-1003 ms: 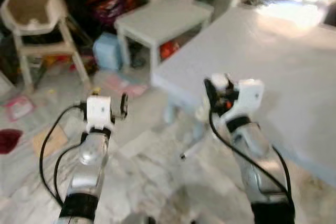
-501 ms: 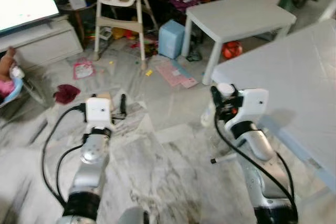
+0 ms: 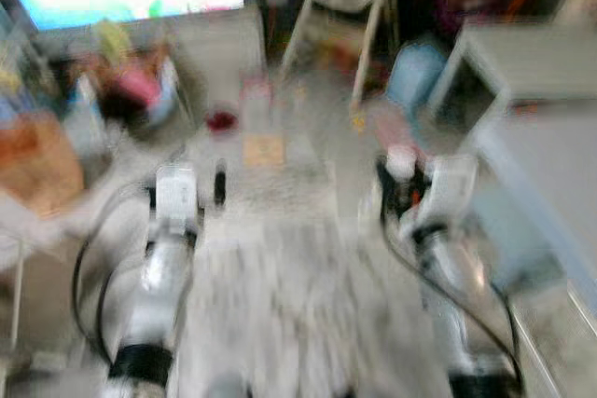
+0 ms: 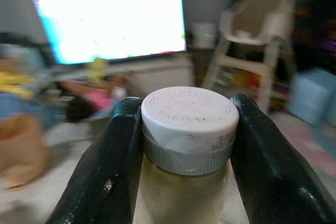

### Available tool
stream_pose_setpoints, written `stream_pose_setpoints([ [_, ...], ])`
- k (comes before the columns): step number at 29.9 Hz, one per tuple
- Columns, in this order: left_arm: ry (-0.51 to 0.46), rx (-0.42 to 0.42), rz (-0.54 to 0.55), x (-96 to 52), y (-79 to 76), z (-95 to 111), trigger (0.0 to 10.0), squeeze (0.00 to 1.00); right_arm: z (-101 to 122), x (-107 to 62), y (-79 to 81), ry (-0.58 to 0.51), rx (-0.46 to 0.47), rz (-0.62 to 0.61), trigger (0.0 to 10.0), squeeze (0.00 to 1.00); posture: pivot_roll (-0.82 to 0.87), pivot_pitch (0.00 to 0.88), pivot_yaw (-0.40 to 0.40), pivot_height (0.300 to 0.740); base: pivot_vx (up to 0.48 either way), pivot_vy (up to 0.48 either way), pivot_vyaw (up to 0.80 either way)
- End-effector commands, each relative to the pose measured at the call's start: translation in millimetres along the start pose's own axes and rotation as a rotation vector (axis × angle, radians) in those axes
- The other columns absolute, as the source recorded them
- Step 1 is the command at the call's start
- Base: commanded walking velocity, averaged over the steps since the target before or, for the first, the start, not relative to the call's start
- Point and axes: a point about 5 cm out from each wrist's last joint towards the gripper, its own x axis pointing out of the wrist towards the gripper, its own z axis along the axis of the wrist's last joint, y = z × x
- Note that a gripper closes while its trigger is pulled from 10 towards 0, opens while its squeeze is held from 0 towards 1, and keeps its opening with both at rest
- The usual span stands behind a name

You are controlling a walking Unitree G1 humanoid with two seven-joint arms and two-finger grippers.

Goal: Restocking fridge

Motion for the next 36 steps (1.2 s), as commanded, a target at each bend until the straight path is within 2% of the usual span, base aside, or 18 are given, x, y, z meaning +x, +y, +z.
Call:
stream_pose_setpoints([
  [1, -0.020, 0.020, -0.005, -2.9, -0.2, 3, 10.0, 0.00, 8, 0.6, -3.7, -0.034, -0.014, -0.003, 10.0, 0.00, -0.05, 0.000, 0.008, 0.740, 0.000, 0.000, 0.80],
  [2, -0.014, 0.039, -0.003, -8.9, 5.7, 0, 10.0, 0.00, 6, -1.8, -5.1, -0.026, -0.051, 0.006, 10.0, 0.00, -0.04, 0.000, 0.005, 0.740, 0.000, 0.000, 0.73],
  [6, 0.009, 0.060, 0.015, -22.1, 17.6, -7, 10.0, 0.00, 2, -9.3, -11.8, -0.011, -0.064, -0.007, 10.0, 0.00, -0.03, 0.000, -0.002, 0.740, 0.000, 0.000, 0.00],
  [8, 0.048, 0.087, 0.032, -39.0, 30.5, -18, 10.0, 0.00, -4, -19.8, -22.0, 0.014, -0.072, -0.046, 10.0, 0.00, -0.02, 0.000, -0.003, 0.740, 0.000, 0.000, 0.00],
  [15, 0.048, 0.087, 0.032, -39.0, 30.5, -18, 10.0, 0.00, -4, -19.8, -22.0, 0.014, -0.072, -0.046, 10.0, 0.00, -0.02, 0.000, -0.003, 0.740, 0.000, 0.000, 0.00],
  [16, 0.062, 0.099, 0.032, -45.5, 34.1, -23, 10.0, 0.00, -7, -23.9, -26.4, 0.026, -0.081, -0.066, 10.0, 0.00, -0.02, 0.000, -0.003, 0.740, 0.000, 0.000, 0.00],
  [17, 0.062, 0.099, 0.032, -45.5, 34.1, -23, 10.0, 0.00, -7, -23.9, -26.4, 0.026, -0.081, -0.066, 10.0, 0.00, -0.02, 0.000, -0.003, 0.740, 0.000, 0.000, 0.00],
  [18, 0.072, 0.114, 0.038, -52.0, 35.5, -28, 10.0, 0.00, -15, -31.6, -39.3, 0.064, -0.134, -0.104, 10.0, 0.00, -0.02, 0.000, -0.002, 0.740, 0.000, 0.000, 0.00],
  [21, 0.060, 0.117, 0.032, -48.4, 31.2, -25, 10.0, 0.00, -14, -29.3, -36.1, 0.054, -0.177, -0.068, 10.0, 0.00, -0.02, 0.000, 0.000, 0.740, 0.000, 0.000, 0.74],
  [32, 0.060, 0.093, 0.038, -44.0, 27.8, -23, 10.0, 0.00, -10, -26.2, -32.2, 0.029, -0.148, -0.045, 10.0, 0.00, -0.03, 0.000, -0.002, 0.740, 0.000, 0.000, 0.80],
  [36, 0.057, 0.091, 0.026, -41.6, 22.6, -23, 10.0, 0.00, -10, -23.4, -35.3, 0.021, -0.168, -0.076, 10.0, 0.00, -0.03, 0.000, -0.003, 0.740, 0.000, 0.359, 0.80],
])
